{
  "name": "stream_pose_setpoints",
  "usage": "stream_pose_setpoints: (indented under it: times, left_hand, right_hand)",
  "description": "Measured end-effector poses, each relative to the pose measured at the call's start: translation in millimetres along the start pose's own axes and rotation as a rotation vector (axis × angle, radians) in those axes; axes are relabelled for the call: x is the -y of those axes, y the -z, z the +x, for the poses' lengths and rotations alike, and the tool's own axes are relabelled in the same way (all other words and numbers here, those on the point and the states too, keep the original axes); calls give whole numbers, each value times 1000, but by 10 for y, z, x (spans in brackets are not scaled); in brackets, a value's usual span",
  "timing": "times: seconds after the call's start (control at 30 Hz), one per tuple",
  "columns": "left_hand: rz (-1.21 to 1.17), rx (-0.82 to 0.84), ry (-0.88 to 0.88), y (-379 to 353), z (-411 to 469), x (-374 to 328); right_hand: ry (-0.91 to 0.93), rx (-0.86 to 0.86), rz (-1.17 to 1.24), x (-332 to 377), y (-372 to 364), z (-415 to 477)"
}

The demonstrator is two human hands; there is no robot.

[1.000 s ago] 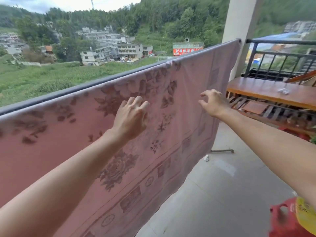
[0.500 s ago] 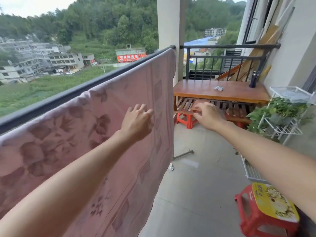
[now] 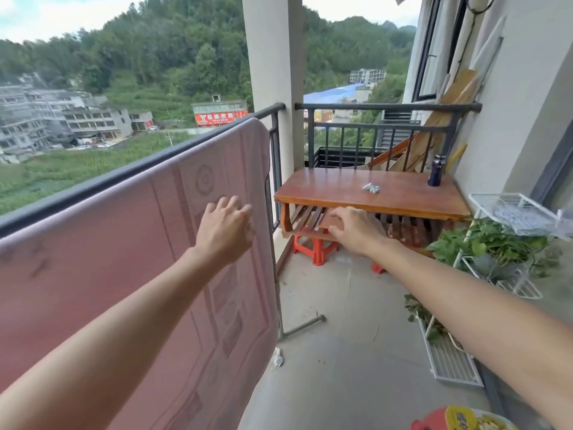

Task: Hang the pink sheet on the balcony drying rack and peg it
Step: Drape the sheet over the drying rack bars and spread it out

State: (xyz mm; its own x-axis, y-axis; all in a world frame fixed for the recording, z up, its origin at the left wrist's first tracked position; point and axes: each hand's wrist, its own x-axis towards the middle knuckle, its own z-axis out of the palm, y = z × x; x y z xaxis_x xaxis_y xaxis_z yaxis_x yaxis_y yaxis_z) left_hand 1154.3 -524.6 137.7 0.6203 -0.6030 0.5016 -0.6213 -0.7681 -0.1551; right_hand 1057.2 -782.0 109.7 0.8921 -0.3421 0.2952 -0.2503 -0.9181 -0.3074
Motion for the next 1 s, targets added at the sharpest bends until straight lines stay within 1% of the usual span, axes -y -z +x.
stream_pose_setpoints:
  times: [0.13, 0.3, 0.37, 0.43, 0.53, 0.6, 0.67, 0.77, 0.87, 0.9, 0.93, 1.0]
  left_hand:
    - [30, -64, 14, -189, 573, 49]
    - [110, -146, 57, -374, 1337, 277]
    - [160, -147, 97, -444, 1635, 417]
    - [192, -111, 138, -505, 1873, 515]
    - [216, -30, 225, -629, 2246, 612]
    - [188, 21, 274, -693, 2403, 659]
    - [158, 50, 321, -784, 2544, 714]
    - [191, 34, 370, -925, 2691, 776]
    - [223, 8, 450, -1037, 2780, 758]
    - [228, 5, 473, -1045, 2801, 746]
    - [234, 7, 494, -1060, 2840, 727]
    - [238, 13, 530, -1078, 2930, 682]
  right_hand:
    - [24, 9, 36, -155, -202, 588]
    - [76, 20, 106, -140, -494, 1432]
    - [81, 35, 145, -75, -579, 1813]
    - [77, 51, 201, -1, -625, 2133]
    - [32, 99, 386, 67, -736, 2721]
    - [-20, 138, 604, 107, -836, 3107]
    - [-71, 157, 768, 150, -969, 3532]
    - [-140, 202, 906, 256, -1098, 4035]
    - [-227, 352, 1112, 312, -1329, 4498]
    - [-247, 350, 1192, 327, -1407, 4609]
    - [-245, 308, 1246, 326, -1482, 4735]
    - [-203, 199, 1271, 284, -1477, 4927]
